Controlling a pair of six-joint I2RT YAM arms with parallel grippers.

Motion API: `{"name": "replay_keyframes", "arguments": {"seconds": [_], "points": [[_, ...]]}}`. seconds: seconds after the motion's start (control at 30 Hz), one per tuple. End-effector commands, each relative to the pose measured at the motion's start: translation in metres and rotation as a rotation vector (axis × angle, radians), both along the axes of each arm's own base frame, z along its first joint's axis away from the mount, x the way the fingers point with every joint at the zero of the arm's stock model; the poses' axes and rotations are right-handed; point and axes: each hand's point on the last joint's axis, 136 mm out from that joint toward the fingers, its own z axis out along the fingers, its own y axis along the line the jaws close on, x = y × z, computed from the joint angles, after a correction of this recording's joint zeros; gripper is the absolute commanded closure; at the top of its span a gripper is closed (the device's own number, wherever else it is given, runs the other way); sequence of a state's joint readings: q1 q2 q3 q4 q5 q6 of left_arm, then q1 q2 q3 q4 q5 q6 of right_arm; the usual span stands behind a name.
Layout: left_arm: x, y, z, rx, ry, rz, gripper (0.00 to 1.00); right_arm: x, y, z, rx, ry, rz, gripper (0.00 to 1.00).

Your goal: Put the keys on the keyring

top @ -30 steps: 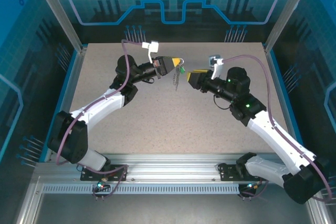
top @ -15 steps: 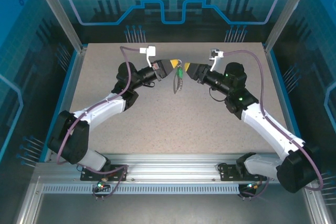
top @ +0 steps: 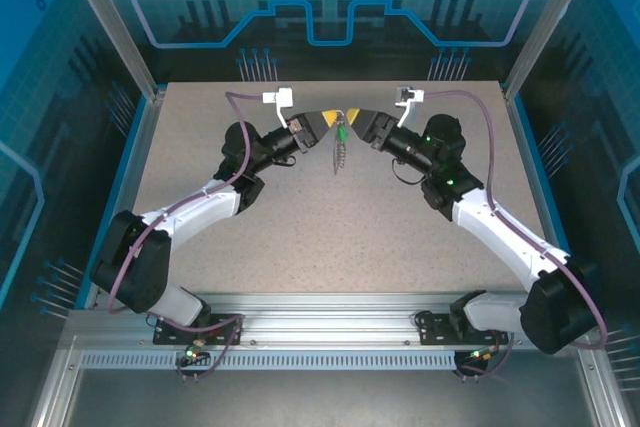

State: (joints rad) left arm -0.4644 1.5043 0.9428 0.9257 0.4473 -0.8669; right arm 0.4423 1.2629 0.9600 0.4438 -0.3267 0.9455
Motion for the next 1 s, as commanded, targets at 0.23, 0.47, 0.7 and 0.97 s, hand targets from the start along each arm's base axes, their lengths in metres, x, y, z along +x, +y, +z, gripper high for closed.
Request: {"name": "replay_keyframes", "arguments": {"seconds": [0.23, 0.47, 0.7, 0.97], "points": [[-0.011, 0.002, 0.027, -0.051, -0.074, -0.003, 1.0, 0.0, 0.015, 0.024, 0.04, -0.06, 0.066, 0.63], [-0.011, 0.002, 0.027, -0.05, -0.074, -0.004, 1.0, 0.0, 0.02, 0.022, 0.036, -0.057, 0.087, 0.69], [-0.011, 0.001, 0.027, -0.049, -0.076, -0.005, 1.0, 0.0, 0.024, 0.018, 0.028, -0.048, 0.11, 0.72], [-0.011, 0.002, 0.028, -0.048, -0.077, -0.004, 1.0, 0.0, 0.026, 0.01, 0.02, -0.032, 0.119, 0.79]]}}
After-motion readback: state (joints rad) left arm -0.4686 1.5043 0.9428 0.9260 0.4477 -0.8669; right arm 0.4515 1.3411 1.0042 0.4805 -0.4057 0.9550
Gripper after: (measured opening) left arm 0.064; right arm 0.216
